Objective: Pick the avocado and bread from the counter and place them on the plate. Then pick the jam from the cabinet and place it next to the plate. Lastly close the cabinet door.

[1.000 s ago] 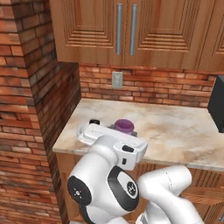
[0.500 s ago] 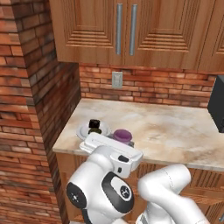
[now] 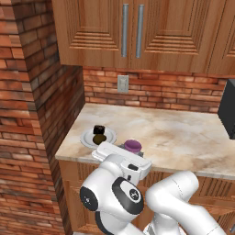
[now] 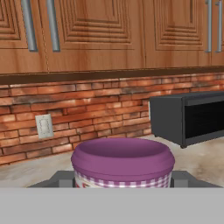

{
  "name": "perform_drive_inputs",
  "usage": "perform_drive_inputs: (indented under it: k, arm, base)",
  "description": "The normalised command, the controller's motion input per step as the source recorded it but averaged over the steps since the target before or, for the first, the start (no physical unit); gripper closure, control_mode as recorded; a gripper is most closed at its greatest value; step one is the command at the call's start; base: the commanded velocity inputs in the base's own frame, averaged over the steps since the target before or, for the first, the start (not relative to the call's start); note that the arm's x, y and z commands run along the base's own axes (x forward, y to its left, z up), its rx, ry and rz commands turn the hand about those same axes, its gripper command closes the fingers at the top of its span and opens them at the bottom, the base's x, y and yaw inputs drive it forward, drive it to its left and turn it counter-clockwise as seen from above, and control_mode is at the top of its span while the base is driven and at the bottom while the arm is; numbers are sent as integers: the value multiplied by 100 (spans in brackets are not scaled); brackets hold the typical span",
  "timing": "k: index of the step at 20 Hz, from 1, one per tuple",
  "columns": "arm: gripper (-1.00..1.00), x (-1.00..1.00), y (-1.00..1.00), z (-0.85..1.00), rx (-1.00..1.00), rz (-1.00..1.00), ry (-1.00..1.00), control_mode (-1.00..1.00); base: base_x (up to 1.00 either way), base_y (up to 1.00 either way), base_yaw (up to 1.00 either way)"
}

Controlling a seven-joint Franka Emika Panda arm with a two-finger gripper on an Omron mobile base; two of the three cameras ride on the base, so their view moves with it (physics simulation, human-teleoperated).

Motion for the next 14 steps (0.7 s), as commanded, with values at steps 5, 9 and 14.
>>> perform_drive_inputs:
  k: [5, 9, 14]
  arm:
    - [100, 40, -23, -45, 1, 0, 0, -100]
    - [100, 41, -19, -44, 0, 0, 0, -100]
    - [100, 51, -10, -41, 0, 0, 0, -100]
  base:
    - [0, 0, 0]
    - [0, 0, 0]
    - [0, 0, 0]
